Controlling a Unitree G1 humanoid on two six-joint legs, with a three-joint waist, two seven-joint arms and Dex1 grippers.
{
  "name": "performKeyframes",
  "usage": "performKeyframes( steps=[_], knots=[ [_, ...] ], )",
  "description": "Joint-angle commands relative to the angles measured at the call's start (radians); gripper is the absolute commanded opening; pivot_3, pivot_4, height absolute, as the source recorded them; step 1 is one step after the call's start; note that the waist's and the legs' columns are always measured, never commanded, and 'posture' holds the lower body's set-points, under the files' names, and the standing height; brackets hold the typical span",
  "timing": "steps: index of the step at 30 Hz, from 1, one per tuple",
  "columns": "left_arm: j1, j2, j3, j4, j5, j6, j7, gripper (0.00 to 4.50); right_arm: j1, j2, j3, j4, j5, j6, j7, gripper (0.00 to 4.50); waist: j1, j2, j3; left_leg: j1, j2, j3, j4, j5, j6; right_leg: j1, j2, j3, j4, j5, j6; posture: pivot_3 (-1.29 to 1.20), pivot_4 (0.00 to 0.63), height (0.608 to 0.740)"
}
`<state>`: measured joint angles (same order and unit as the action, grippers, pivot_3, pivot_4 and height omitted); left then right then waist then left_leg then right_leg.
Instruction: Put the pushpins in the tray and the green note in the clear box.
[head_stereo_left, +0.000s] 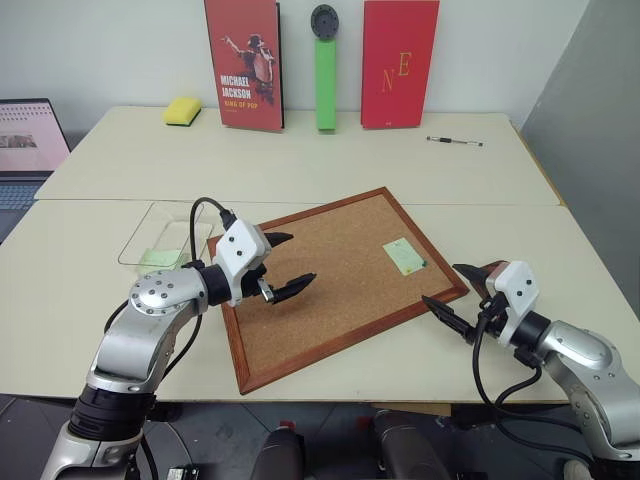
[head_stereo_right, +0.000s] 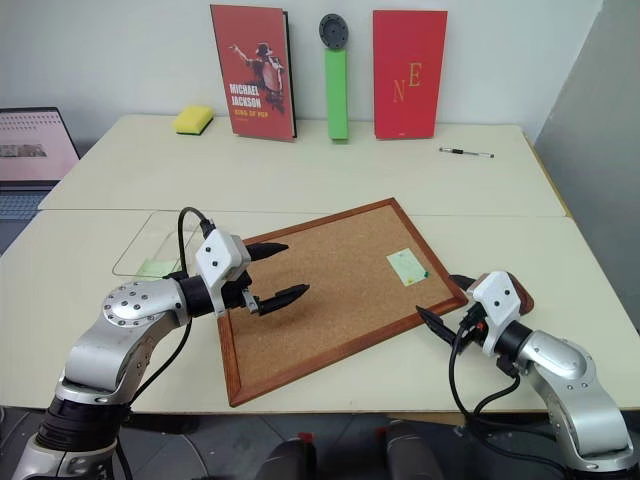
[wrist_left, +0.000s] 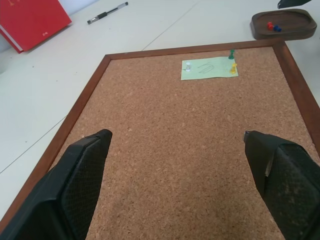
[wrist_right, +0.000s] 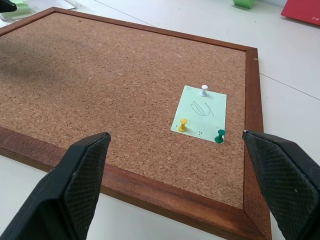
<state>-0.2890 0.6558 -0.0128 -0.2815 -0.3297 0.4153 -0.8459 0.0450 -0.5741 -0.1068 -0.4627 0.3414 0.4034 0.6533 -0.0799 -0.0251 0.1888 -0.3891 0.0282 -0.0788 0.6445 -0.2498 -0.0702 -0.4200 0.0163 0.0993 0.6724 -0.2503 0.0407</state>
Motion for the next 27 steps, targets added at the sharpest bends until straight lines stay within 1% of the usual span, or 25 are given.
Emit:
performKeyframes(
  steps=[1, 7, 11, 18, 22, 24, 25, 27],
  knots=[
    [-0.009, 0.018, 0.016, -0.037, -0.023, -0.013, -0.029, 4.50, -0.003, 0.001, -0.011, -0.022, 0.014, -0.016, 0.003, 4.49, 0.000, 0.000, 0.000, 0.000, 0.000, 0.000, 0.000, 0.000, 0.000, 0.000, 0.000, 0.000, 0.000, 0.000, 0.000, 0.00, 0.150, 0.740],
    [-0.022, 0.041, 0.004, -0.035, -0.004, 0.032, -0.023, 4.50, 0.008, 0.002, -0.005, -0.031, 0.011, -0.016, 0.002, 4.49, 0.000, 0.000, 0.000, 0.000, 0.000, 0.000, 0.000, 0.000, 0.000, 0.000, 0.000, 0.000, 0.000, 0.000, 0.000, 0.00, 0.150, 0.740],
    [-0.068, 0.030, 0.013, 0.005, -0.027, 0.054, -0.029, 4.50, 0.016, 0.002, -0.008, -0.037, 0.010, -0.018, -0.002, 4.49, 0.000, 0.000, 0.000, 0.000, 0.000, 0.000, 0.000, 0.000, 0.000, 0.000, 0.000, 0.000, 0.000, 0.000, 0.000, 0.00, 0.150, 0.740],
    [-0.105, 0.009, 0.004, 0.035, -0.035, 0.029, -0.060, 4.50, 0.027, 0.015, -0.022, -0.076, 0.017, -0.007, -0.033, 4.49, 0.000, 0.000, 0.000, 0.000, 0.000, 0.000, 0.000, 0.000, 0.000, 0.000, 0.000, 0.000, 0.000, 0.000, 0.000, 0.00, 0.150, 0.740],
    [-0.115, -0.001, -0.011, 0.049, -0.052, 0.007, -0.113, 4.50, 0.063, 0.010, -0.022, -0.110, 0.016, 0.001, -0.041, 4.49, 0.000, 0.000, 0.000, 0.000, 0.000, 0.000, 0.000, 0.000, 0.000, 0.000, 0.000, 0.000, 0.000, 0.001, 0.003, 0.00, 0.150, 0.740],
    [-0.125, -0.019, -0.024, 0.066, -0.053, -0.006, -0.127, 4.14, 0.076, 0.007, -0.026, -0.125, 0.018, 0.003, -0.042, 4.50, 0.001, 0.000, 0.000, 0.000, 0.000, 0.000, 0.000, 0.000, 0.000, 0.000, 0.000, 0.000, 0.000, 0.001, 0.003, 0.00, 0.150, 0.740],
    [-0.130, -0.028, -0.033, 0.075, -0.054, -0.011, -0.138, 4.07, 0.079, 0.006, -0.027, -0.131, 0.019, 0.004, -0.044, 4.50, 0.001, 0.000, 0.000, 0.000, 0.000, 0.000, 0.000, 0.000, 0.000, 0.000, 0.000, 0.000, 0.000, 0.001, 0.002, 0.00, 0.150, 0.740],
    [-0.139, -0.043, -0.059, 0.095, -0.048, -0.026, -0.166, 3.63, 0.080, 0.006, -0.025, -0.137, 0.018, 0.006, -0.049, 4.50, 0.002, 0.000, 0.000, 0.000, 0.000, 0.000, 0.000, 0.000, 0.000, 0.000, 0.000, 0.000, 0.000, 0.001, 0.002, 0.00, 0.150, 0.740]
  ],
)
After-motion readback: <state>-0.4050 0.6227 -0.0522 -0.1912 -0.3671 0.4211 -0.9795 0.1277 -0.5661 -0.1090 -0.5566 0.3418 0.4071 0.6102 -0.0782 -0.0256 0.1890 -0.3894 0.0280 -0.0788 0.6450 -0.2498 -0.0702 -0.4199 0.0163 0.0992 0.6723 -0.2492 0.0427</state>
